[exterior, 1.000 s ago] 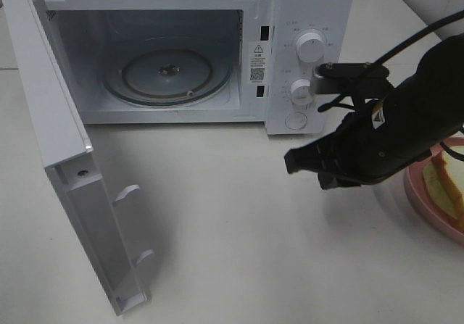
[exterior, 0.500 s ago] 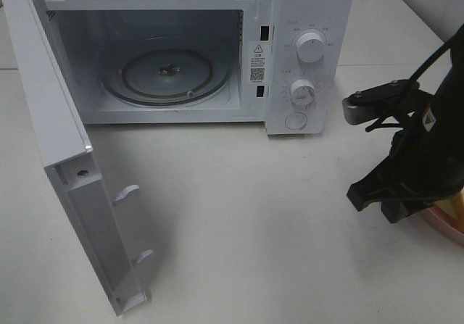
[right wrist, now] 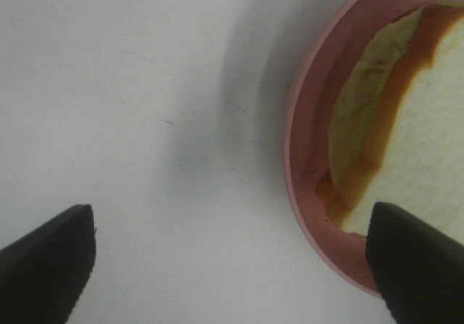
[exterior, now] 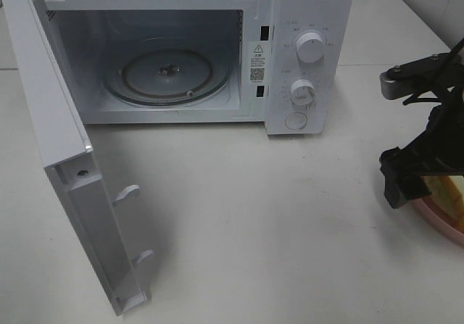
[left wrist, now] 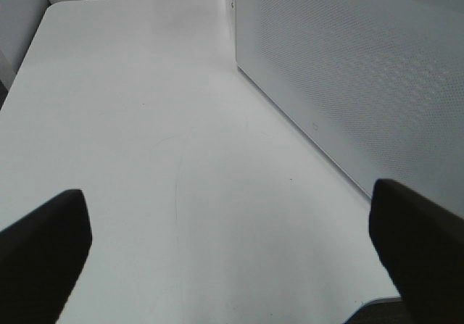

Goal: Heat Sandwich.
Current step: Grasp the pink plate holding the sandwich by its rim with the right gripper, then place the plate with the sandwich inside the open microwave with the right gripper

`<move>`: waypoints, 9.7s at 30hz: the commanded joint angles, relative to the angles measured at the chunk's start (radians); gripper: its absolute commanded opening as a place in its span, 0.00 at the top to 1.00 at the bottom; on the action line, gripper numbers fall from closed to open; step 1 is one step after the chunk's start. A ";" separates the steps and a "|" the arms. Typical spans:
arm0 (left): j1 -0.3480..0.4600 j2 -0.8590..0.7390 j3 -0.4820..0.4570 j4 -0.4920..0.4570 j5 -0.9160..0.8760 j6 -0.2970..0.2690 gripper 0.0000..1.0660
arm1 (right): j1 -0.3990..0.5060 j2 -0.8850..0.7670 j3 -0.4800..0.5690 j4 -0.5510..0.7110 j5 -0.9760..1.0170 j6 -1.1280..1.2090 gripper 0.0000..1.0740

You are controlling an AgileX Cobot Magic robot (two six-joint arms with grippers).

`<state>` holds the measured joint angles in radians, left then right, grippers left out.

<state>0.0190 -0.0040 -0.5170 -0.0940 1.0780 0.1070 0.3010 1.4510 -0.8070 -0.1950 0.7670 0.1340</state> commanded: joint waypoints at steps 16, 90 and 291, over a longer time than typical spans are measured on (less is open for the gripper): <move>0.003 -0.020 -0.001 -0.001 -0.010 0.001 0.06 | -0.033 0.009 -0.002 -0.004 -0.123 0.050 0.12; 0.003 -0.020 -0.001 -0.001 -0.010 0.001 0.06 | -0.090 0.357 0.000 -0.205 -0.261 0.233 1.00; 0.003 -0.020 -0.001 -0.001 -0.010 0.001 0.06 | 0.503 0.023 -0.036 0.102 -0.079 -1.486 1.00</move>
<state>0.0190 -0.0040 -0.5170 -0.0940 1.0780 0.1070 0.8120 1.4640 -0.8200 -0.0980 0.6950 -1.3330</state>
